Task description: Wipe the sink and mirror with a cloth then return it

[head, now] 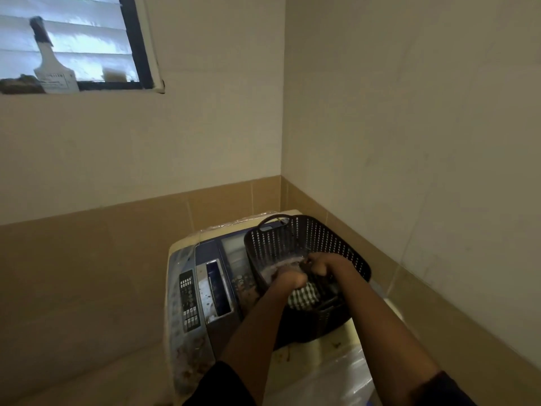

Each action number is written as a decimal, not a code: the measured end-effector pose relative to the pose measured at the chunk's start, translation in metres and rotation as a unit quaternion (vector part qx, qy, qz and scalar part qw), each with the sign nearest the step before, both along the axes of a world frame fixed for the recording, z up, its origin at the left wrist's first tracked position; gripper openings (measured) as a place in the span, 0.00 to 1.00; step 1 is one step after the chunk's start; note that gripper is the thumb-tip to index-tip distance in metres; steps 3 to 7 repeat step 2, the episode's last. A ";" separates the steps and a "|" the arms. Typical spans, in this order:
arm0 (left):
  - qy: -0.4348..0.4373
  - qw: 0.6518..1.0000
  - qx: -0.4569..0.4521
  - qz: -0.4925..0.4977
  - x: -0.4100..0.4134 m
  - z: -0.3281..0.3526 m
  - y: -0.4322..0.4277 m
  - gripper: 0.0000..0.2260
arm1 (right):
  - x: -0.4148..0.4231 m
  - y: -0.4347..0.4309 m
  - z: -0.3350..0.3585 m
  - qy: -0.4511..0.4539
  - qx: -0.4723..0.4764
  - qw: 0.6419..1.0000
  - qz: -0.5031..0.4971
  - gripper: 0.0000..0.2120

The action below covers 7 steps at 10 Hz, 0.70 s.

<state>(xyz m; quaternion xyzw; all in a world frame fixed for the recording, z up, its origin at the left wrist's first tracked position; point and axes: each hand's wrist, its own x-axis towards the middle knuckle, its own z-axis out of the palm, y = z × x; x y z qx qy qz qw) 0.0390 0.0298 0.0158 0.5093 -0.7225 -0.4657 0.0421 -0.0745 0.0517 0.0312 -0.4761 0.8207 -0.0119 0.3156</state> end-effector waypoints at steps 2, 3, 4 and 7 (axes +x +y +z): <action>0.040 0.985 -0.155 -0.069 0.010 0.027 0.006 0.31 | 0.020 -0.001 0.007 0.043 -0.068 0.997 -0.002 0.18; 0.040 0.985 -0.155 -0.069 0.010 0.027 0.006 0.31 | 0.020 -0.001 0.007 0.043 -0.068 0.997 -0.002 0.18; 0.040 0.985 -0.155 -0.069 0.010 0.027 0.006 0.31 | 0.020 -0.001 0.007 0.043 -0.068 0.997 -0.002 0.18; 0.040 0.985 -0.155 -0.069 0.010 0.027 0.006 0.31 | 0.020 -0.001 0.007 0.043 -0.068 0.997 -0.002 0.18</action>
